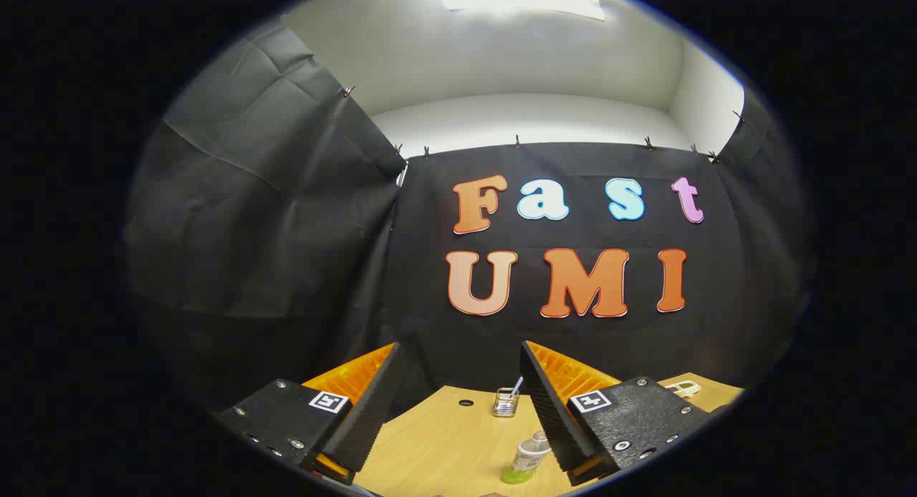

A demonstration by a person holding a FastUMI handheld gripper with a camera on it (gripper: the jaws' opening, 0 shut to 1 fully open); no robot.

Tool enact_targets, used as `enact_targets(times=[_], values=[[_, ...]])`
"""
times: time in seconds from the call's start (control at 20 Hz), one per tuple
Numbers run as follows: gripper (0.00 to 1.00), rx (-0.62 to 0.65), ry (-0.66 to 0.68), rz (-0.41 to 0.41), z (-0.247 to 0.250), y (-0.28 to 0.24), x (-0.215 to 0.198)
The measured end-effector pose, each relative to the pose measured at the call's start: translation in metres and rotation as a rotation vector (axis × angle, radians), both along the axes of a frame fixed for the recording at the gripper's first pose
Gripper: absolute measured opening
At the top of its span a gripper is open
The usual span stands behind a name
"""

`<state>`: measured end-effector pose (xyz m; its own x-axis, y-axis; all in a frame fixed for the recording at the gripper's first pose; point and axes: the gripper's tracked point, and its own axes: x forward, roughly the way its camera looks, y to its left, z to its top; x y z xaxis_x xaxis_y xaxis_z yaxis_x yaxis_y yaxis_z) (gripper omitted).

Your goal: Take the bottle from table, then pour the juice into the cup, finally place the bottle on the coaster

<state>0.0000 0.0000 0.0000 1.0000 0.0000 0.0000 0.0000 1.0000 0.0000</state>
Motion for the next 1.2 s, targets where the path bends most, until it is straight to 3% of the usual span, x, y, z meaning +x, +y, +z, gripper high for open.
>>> enact_targets(times=[1.2], values=[[0.97,-0.04,0.09,-0.057,-0.039,-0.013,0.014]])
